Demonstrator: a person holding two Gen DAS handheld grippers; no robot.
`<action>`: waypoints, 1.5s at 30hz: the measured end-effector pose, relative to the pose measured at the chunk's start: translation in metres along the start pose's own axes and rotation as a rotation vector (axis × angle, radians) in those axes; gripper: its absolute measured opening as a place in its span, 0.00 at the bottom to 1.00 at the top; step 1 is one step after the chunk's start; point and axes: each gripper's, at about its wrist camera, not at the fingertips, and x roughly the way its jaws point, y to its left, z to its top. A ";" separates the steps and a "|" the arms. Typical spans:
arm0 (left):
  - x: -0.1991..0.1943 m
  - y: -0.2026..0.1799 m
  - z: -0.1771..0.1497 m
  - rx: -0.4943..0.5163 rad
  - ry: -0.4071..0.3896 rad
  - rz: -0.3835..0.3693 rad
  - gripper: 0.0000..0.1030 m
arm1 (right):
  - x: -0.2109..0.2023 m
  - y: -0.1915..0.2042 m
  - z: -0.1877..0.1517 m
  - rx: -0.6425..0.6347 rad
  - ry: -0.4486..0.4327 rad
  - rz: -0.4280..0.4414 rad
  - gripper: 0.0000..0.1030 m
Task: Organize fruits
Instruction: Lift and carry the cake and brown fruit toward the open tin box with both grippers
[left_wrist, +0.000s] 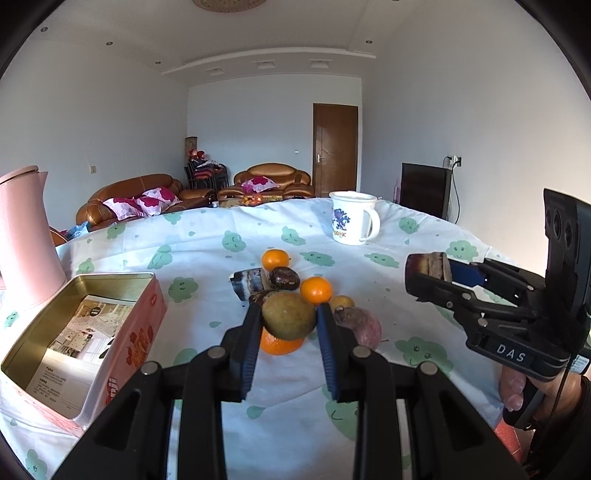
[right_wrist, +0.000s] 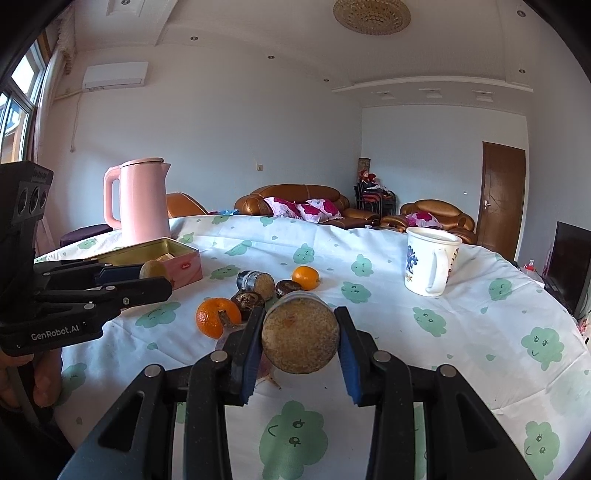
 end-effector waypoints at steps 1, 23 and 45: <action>-0.001 0.000 0.000 0.001 -0.005 0.002 0.30 | 0.000 0.000 0.000 -0.002 -0.003 -0.001 0.38; -0.014 -0.007 -0.001 0.046 -0.079 0.032 0.30 | -0.012 0.005 -0.001 -0.029 -0.064 0.009 0.38; -0.030 0.003 0.011 0.047 -0.131 0.096 0.30 | -0.020 0.008 0.007 -0.022 -0.112 0.029 0.38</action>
